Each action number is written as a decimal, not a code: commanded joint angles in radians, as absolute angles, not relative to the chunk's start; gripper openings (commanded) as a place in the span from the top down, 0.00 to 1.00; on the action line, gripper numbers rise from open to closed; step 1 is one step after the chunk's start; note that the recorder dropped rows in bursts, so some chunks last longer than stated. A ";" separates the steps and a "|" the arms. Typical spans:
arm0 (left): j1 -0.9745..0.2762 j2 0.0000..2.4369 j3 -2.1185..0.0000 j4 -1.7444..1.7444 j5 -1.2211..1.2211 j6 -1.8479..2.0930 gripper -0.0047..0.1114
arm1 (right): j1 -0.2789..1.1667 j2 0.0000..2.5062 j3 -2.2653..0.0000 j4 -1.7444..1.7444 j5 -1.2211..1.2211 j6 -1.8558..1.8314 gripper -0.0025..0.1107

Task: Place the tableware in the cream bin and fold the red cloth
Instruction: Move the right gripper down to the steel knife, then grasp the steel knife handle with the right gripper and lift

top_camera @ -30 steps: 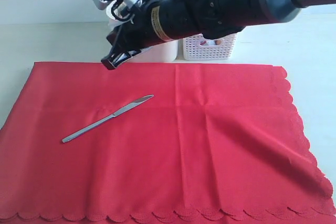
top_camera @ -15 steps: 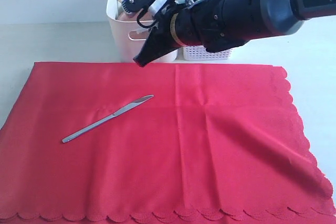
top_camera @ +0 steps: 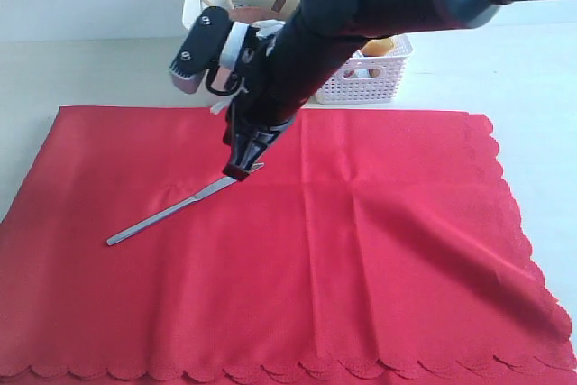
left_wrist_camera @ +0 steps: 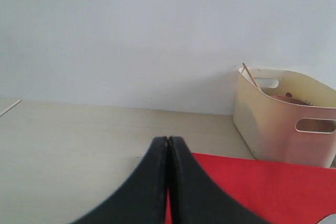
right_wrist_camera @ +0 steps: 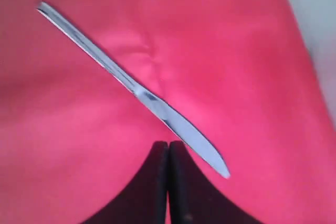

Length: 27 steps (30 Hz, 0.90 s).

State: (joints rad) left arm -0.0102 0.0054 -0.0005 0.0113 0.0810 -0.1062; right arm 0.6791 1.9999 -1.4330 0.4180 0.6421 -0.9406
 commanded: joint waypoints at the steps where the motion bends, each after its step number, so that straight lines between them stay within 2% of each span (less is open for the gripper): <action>1: -0.012 0.000 0.000 0.008 0.080 -0.108 0.94 | 0.718 2.102 -1.559 0.459 0.795 -1.023 0.98; 7: -0.012 0.000 0.000 0.008 0.080 -0.108 0.94 | 0.804 2.243 -1.717 0.335 0.871 -1.027 0.98; 13: -0.012 0.000 0.000 0.008 0.080 -0.108 0.94 | 0.850 2.283 -1.740 0.273 0.813 -1.027 0.97; 15: -0.012 0.000 0.000 0.008 0.080 -0.108 0.94 | 0.856 2.283 -1.740 0.251 0.788 -1.027 0.91; 23: -0.012 0.000 0.000 0.008 0.080 -0.108 0.94 | 0.860 2.283 -1.740 0.253 0.747 -1.017 0.53; 27: -0.012 0.000 0.000 0.008 0.080 -0.108 0.94 | 0.860 2.287 -1.740 0.251 0.722 -1.017 0.53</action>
